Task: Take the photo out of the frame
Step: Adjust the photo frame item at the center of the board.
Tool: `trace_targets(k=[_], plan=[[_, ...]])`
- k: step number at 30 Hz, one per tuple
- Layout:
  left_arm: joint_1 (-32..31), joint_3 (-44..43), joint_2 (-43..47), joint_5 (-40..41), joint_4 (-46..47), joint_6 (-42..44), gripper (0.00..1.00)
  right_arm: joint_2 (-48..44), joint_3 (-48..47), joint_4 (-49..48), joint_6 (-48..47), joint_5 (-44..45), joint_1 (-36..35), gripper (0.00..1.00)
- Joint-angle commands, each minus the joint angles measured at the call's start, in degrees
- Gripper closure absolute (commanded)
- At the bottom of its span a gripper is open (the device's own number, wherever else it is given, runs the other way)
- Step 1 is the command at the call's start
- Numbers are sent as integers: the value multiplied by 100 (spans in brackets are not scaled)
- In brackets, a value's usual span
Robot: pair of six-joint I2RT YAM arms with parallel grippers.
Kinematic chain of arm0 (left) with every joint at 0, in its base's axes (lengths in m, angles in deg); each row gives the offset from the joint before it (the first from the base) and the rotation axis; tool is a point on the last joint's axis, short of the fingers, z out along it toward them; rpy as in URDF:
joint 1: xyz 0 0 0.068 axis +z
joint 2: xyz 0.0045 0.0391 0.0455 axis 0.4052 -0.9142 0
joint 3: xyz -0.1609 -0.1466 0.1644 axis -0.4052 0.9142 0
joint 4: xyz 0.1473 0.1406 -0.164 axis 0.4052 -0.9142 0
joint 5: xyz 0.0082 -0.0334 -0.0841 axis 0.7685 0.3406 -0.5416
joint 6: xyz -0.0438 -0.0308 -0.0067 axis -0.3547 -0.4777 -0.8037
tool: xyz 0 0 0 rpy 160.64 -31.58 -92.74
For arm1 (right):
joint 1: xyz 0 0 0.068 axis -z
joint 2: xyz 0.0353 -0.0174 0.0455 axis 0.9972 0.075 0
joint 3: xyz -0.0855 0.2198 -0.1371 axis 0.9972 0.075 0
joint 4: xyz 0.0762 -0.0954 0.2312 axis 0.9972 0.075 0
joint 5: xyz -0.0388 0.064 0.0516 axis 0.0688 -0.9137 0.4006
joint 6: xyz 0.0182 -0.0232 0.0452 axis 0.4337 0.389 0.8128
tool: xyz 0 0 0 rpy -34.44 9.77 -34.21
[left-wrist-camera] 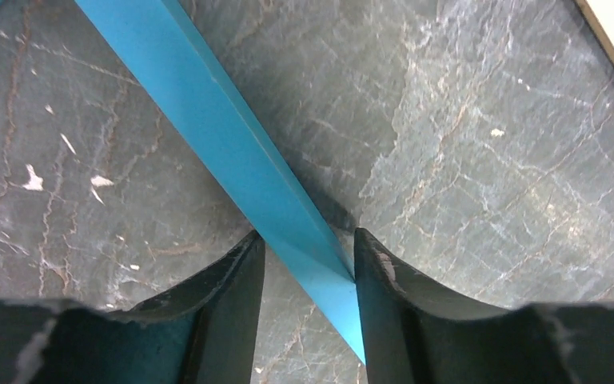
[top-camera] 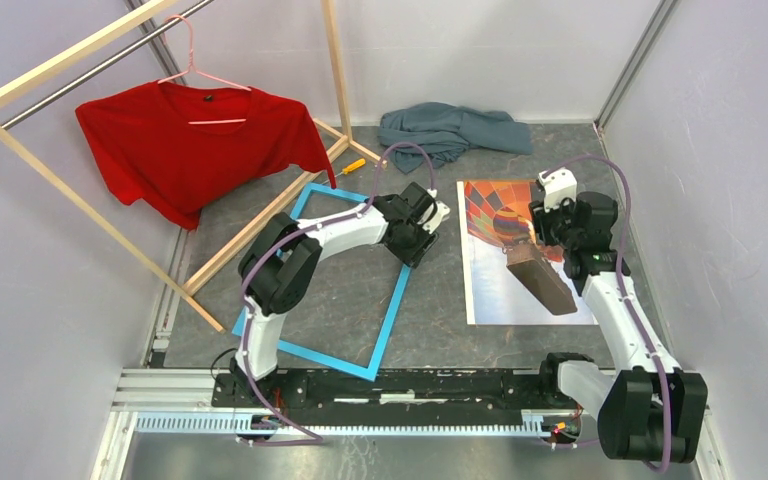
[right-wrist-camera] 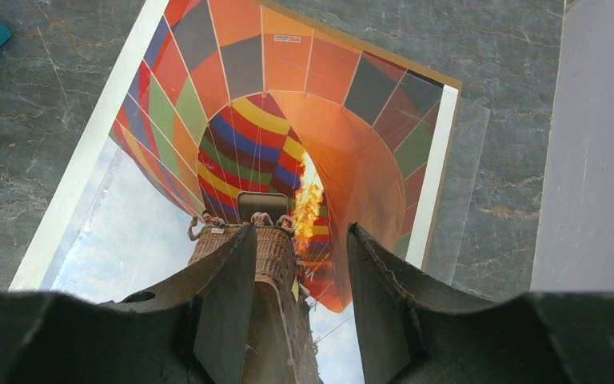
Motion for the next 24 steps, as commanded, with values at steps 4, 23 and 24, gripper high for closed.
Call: trace_targets(k=[4,23,24], plan=[[-8,-797,-482,41,-125,-547,56,-167,49,-228,-98,43,21,49],[301,-1842,-1165,517,-78,-1936,67,-157,58,-250,-151,52,12,49],[300,-1808,-1145,586,-57,-2031,68,-152,58,-247,-157,53,14,49]])
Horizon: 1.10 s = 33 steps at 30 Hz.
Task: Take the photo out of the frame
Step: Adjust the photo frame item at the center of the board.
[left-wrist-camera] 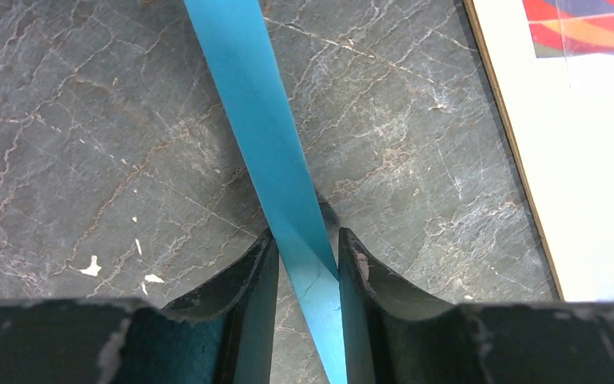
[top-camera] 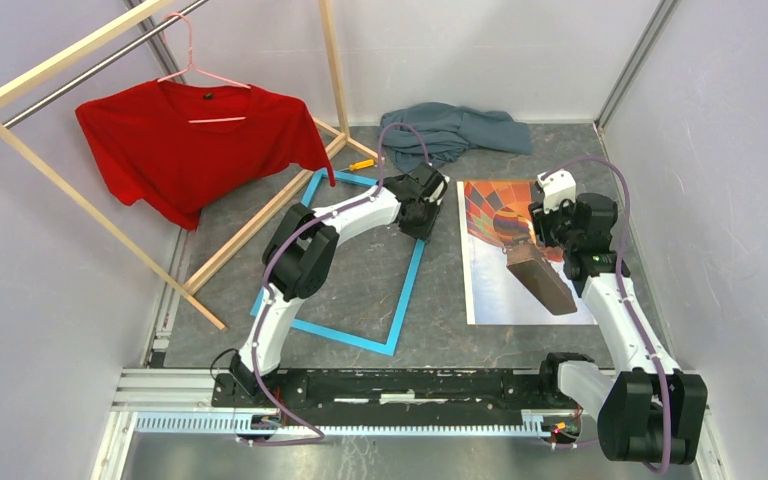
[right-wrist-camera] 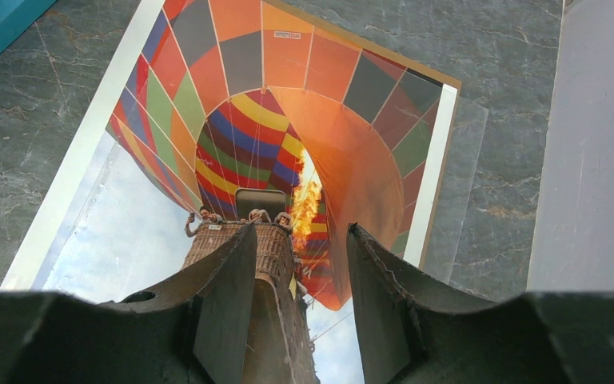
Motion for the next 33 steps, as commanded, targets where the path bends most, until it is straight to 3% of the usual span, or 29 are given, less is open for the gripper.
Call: trace_targets(k=[1,18,24,26,29,33], plan=[[53,40,59,298,271,-685,69,-80,7,-241,-59,48,16,49],[1,-160,-42,618,364,-1391,84,-50,7,-234,-68,60,14,49],[9,-371,-159,693,407,-1620,84,-32,3,-235,-94,115,14,49],[9,-477,-193,675,395,-1648,80,2,-33,-185,-83,283,20,49],[9,-603,-162,574,389,-1660,67,103,-127,-52,-79,380,163,47],[9,-626,41,508,374,-1615,53,295,-252,207,-50,18,609,41]])
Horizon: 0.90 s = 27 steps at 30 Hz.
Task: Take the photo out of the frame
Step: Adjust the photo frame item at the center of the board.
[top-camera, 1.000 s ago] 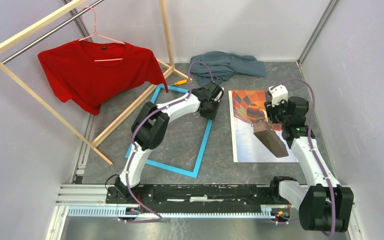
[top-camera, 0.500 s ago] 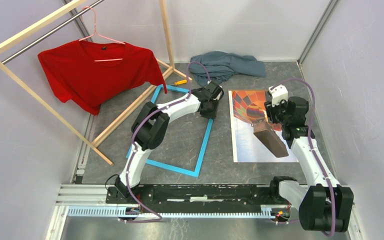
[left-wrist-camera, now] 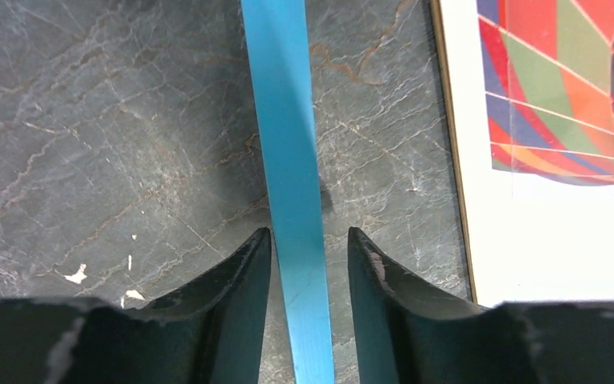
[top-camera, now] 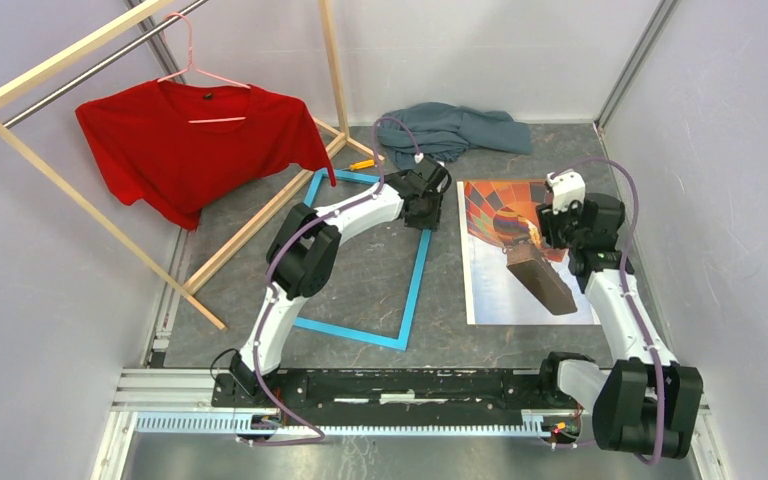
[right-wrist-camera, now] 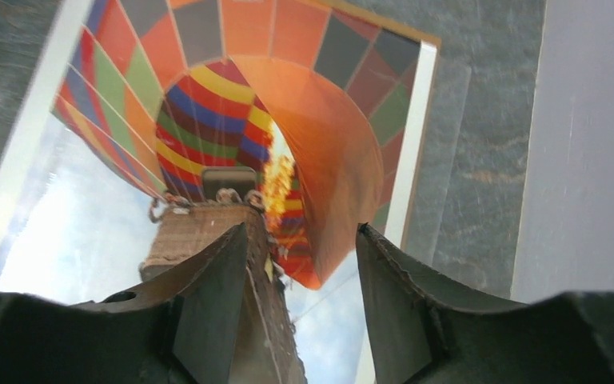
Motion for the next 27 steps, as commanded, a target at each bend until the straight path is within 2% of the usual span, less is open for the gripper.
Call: trace_targets(k=[1,4,7,11,17,27], plan=[[27,-253,269,36,223,-134,51,216,-300,259,-15,-231,485,38],[27,-147,467,81,237,-31,45,386,-567,687,-104,-618,968,30],[28,-67,676,18,277,137,41,604,-890,1204,-427,-1016,1447,27],[18,-83,906,-239,407,402,34,1013,-1157,1852,-951,-1414,2112,26],[-109,-253,958,-141,607,988,30,1866,-1616,2887,-1918,-2119,3012,25],[-735,-626,341,248,579,1649,28,2393,-1646,3183,-2542,-2047,3571,23]])
